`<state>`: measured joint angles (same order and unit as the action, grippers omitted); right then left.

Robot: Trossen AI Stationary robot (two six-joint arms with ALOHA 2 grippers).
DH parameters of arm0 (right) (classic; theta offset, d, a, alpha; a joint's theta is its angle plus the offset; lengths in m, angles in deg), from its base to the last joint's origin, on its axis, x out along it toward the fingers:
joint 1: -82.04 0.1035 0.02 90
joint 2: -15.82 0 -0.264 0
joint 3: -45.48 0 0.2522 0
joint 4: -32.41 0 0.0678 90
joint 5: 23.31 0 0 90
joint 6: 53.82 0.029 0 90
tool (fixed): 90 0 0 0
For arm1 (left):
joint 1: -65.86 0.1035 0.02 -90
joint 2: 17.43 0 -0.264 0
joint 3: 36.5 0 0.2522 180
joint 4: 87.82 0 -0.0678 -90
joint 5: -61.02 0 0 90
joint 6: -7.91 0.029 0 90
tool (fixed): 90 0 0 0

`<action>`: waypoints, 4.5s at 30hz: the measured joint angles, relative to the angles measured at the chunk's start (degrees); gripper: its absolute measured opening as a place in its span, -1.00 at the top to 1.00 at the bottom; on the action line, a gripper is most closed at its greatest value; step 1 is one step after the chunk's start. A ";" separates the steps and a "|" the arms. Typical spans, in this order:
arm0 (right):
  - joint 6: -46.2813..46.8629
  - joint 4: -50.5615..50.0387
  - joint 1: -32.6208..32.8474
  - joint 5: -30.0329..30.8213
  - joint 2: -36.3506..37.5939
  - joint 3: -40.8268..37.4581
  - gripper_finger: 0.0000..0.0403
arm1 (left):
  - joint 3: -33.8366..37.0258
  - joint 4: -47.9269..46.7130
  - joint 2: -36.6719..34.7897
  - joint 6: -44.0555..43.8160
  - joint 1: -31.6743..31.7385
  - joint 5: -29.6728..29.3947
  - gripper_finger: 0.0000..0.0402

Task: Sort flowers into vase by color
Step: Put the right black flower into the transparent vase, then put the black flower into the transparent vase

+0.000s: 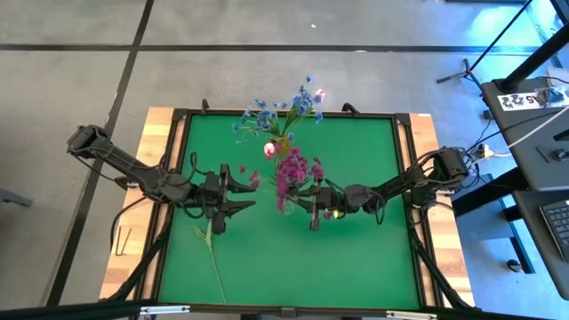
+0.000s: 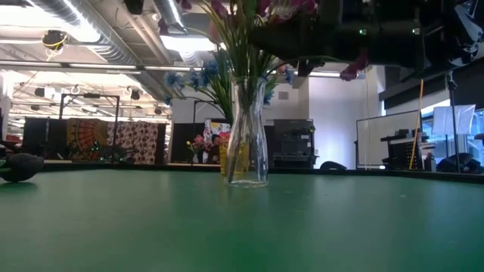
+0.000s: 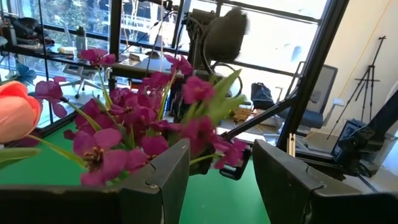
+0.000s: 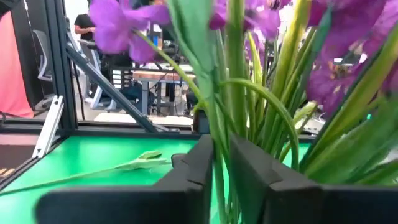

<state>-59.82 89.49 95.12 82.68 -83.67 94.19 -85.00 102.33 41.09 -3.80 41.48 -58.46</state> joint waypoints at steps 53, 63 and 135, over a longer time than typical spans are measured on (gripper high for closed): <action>9.83 -54.24 1.32 -7.95 25.74 16.17 0.05 | -0.02 -8.73 -1.56 -11.14 -0.02 -0.01 0.18; 7.09 -59.46 7.29 -6.25 33.48 16.10 0.05 | -14.36 -46.57 -1.80 -29.05 1.40 -0.53 0.22; 0.38 -77.04 19.26 19.34 37.18 16.08 0.05 | -7.18 -55.99 29.66 -110.53 -16.66 29.85 0.22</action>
<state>-59.44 12.46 114.38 102.02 -46.49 110.27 -92.19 46.34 70.75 -114.33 24.82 -28.61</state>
